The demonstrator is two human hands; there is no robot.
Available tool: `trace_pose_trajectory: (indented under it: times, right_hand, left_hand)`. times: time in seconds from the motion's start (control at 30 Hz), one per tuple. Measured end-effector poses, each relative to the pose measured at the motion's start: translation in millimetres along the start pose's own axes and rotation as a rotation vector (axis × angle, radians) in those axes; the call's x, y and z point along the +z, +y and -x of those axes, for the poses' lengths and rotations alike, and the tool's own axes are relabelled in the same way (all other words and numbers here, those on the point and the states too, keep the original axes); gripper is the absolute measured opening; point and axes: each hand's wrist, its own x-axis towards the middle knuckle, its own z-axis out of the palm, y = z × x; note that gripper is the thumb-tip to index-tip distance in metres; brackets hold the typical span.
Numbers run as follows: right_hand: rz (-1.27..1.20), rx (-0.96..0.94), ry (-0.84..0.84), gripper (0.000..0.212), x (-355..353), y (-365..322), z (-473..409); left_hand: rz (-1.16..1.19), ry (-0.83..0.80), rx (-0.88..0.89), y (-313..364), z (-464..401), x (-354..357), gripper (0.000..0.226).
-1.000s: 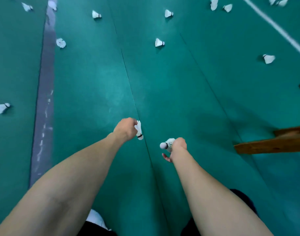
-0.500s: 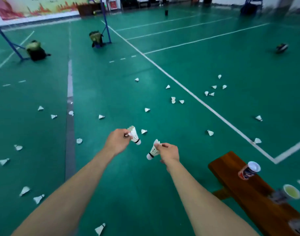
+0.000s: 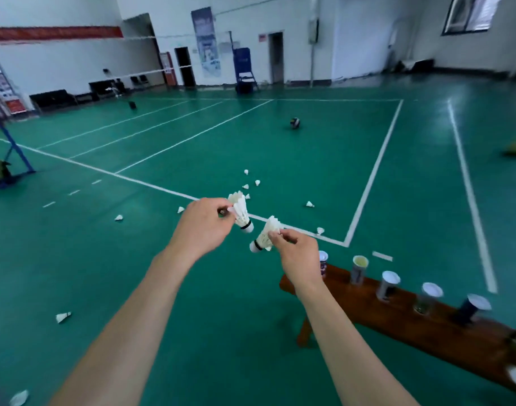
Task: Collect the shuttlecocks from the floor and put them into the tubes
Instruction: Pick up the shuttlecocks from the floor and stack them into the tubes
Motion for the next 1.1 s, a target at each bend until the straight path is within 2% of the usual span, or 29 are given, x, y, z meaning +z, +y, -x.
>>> trace_pose_trajectory:
  times: [0.13,0.33,0.4,0.47,0.53,0.6,0.73,0.83,0.93,1.1]
  right_hand:
    - [-0.124,-0.026,0.187,0.021,-89.9,-5.1,38.5]
    - [-0.185,-0.036,0.38,0.015,-262.5,-2.3,86.1]
    - [-0.182,-0.064,0.446,0.004,-326.8,1.7,98.6]
    - [-0.146,-0.091,0.487,0.011,-383.8,6.3,110.4]
    - [-0.112,-0.129,0.534,0.009,-446.9,17.9,126.4]
    - [-0.109,-0.171,0.583,0.017,-498.9,28.9,143.5]
    - [-0.214,-0.152,0.749,0.02,-573.0,50.4,168.3]
    - [-0.225,-0.133,0.793,0.022,-612.3,60.2,163.2]
    - [-0.25,-0.109,0.853,0.016,-639.3,70.8,145.4]
    - [-0.208,-0.113,0.899,0.016,-669.9,99.1,106.7]
  left_hand:
    - [0.059,-0.077,0.121,81.5,12.8,32.3,0.016]
    - [0.168,-0.16,0.279,215.0,41.6,124.0,0.016]
    - [0.245,-0.193,0.305,262.8,54.2,161.4,0.011]
    - [0.324,-0.212,0.3,301.6,66.8,193.5,0.009]
    - [0.392,-0.239,0.304,343.4,80.7,234.9,0.017]
    - [0.447,-0.269,0.301,380.8,93.3,273.8,0.018]
    - [0.496,-0.34,0.323,446.3,113.1,337.4,0.02]
    - [0.507,-0.387,0.339,477.2,105.8,370.0,0.021]
    - [0.468,-0.42,0.373,494.3,90.6,402.3,0.015]
    - [0.456,-0.439,0.35,496.0,50.9,456.9,0.019]
